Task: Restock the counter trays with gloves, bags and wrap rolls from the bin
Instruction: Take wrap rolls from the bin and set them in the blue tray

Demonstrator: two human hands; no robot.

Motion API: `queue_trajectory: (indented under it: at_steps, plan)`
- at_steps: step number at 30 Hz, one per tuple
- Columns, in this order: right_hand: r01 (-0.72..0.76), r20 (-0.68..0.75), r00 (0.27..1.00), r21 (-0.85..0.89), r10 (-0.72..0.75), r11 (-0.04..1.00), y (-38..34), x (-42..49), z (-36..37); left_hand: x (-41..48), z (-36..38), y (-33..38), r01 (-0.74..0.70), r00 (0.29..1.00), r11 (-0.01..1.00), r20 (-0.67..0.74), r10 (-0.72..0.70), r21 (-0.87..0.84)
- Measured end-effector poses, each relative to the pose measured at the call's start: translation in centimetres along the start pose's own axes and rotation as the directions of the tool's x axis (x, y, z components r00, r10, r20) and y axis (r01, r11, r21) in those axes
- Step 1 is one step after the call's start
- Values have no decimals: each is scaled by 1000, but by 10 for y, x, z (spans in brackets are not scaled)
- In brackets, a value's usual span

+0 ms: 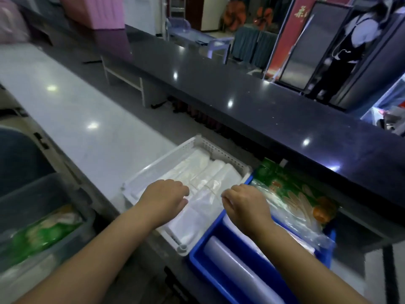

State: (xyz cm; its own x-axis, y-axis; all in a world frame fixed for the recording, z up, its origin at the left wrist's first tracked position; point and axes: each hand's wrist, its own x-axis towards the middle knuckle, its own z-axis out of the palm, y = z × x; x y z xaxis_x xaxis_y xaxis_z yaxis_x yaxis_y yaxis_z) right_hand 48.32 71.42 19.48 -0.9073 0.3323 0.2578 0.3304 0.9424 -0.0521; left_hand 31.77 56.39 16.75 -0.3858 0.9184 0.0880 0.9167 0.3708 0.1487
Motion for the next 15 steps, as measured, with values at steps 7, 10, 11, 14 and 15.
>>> queue_trajectory:
  at_steps: [7, 10, 11, 14, 15]
  plan:
    - [187, 20, 982, 2, -187, 982, -152, 54, 24, -123, -24, -130, 199, 979, 980, -48, -198, 27]
    - [234, 2, 972, 57, -235, 971, -234, 72, 45, -185, -28, -193, 295, 954, 956, -52, -294, 9]
    - [247, 2, 969, 84, -248, 965, -260, 78, 52, -205, -29, -214, 327, 944, 945, -37, -327, 12]
    - [309, 13, 949, 167, -316, 936, -326, 92, 79, -264, -31, -274, 447, 895, 894, -7, -447, -21]
    - [321, 41, 942, 189, -334, 928, -343, 95, 88, -283, -32, -291, 487, 873, 873, -4, -488, -31]
